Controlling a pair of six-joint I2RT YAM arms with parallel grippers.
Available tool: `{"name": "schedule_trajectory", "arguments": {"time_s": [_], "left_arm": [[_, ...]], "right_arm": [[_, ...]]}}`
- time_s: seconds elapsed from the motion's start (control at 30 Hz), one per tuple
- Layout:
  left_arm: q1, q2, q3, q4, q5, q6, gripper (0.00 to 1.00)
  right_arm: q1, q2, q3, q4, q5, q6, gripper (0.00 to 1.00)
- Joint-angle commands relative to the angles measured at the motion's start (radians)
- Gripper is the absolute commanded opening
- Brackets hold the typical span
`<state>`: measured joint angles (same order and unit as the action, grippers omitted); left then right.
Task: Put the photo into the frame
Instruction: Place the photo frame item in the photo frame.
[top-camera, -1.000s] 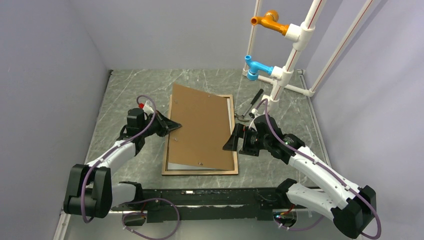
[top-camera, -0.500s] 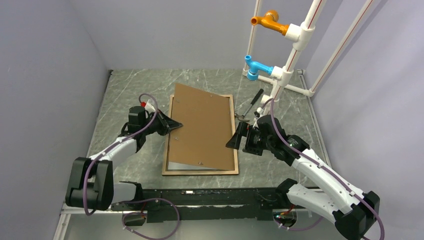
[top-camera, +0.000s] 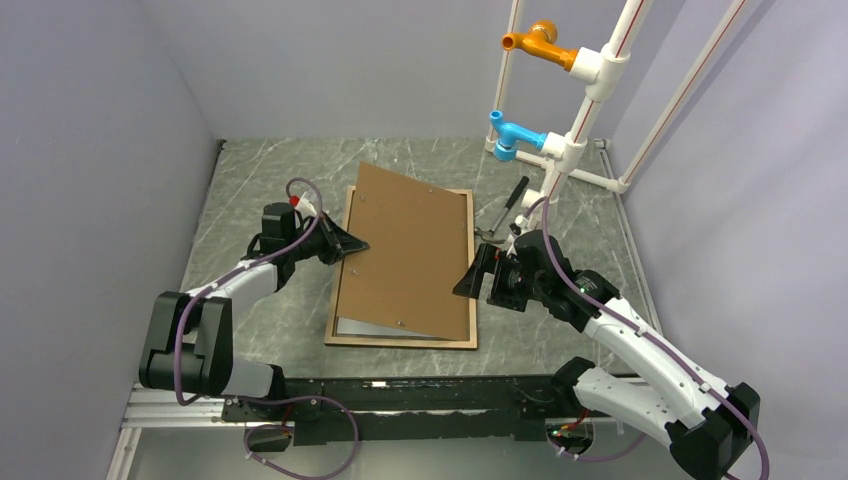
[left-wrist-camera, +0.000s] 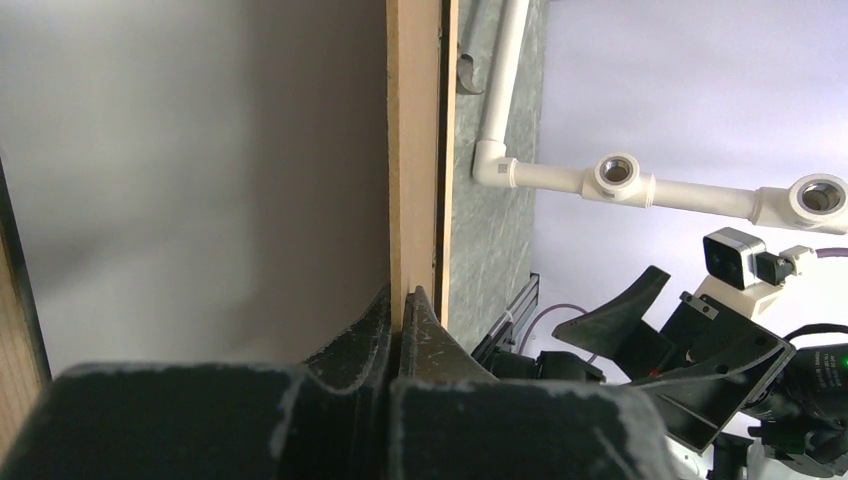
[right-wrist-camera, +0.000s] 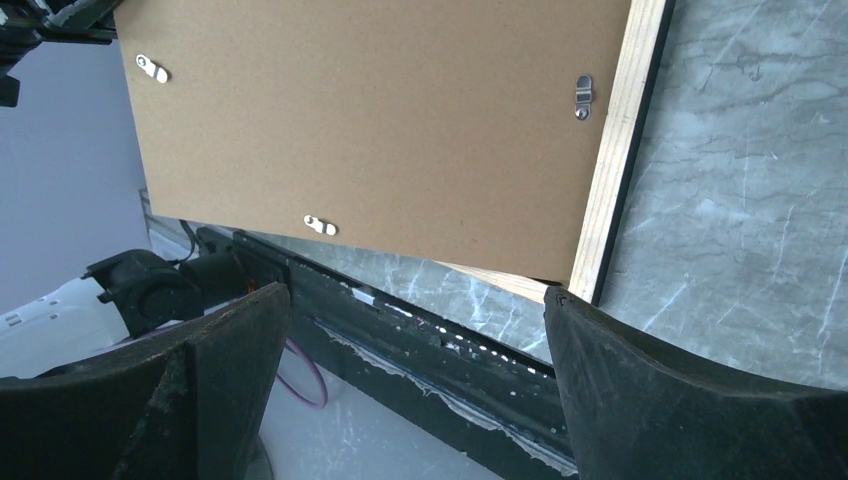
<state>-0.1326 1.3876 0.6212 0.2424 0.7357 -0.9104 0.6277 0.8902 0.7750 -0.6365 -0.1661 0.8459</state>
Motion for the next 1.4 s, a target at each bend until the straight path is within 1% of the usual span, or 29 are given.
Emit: {"name": "schedule_trajectory", "arguments": {"time_s": [0.0, 0.1, 0.13, 0.4, 0.5, 0.6, 0.8, 1.1, 1.37], "left_arm": [[-0.012, -0.011, -0.012, -0.057, 0.013, 0.085, 0.00], [-0.012, -0.011, 0.008, -0.110, -0.010, 0.119, 0.00], [-0.012, -0.010, 0.017, -0.131, -0.018, 0.134, 0.02], [-0.017, -0.004, 0.095, -0.306, -0.096, 0.239, 0.41], [-0.023, 0.002, 0.115, -0.357, -0.120, 0.266, 0.53], [-0.031, 0.011, 0.131, -0.398, -0.148, 0.292, 0.61], [-0.061, 0.043, 0.196, -0.470, -0.203, 0.347, 0.68], [-0.127, 0.116, 0.324, -0.588, -0.288, 0.413, 0.71], [-0.185, 0.159, 0.405, -0.715, -0.421, 0.463, 0.77]], "right_arm": [[-0.005, -0.001, 0.028, 0.007, 0.004, 0.006, 0.99], [-0.005, 0.000, 0.024, 0.011, 0.001, 0.006, 0.99], [-0.004, 0.001, 0.023, 0.012, 0.001, 0.007, 0.99], [-0.006, 0.004, 0.020, 0.016, -0.005, 0.007, 0.99], [-0.007, 0.005, 0.016, 0.021, -0.010, 0.010, 0.99], [-0.007, 0.009, 0.016, 0.026, -0.016, 0.012, 0.99], [-0.007, 0.012, 0.018, 0.023, -0.018, 0.009, 0.99], [-0.010, 0.017, 0.020, 0.017, -0.018, 0.006, 0.99], [-0.010, 0.022, 0.013, 0.026, -0.027, 0.008, 0.99]]}}
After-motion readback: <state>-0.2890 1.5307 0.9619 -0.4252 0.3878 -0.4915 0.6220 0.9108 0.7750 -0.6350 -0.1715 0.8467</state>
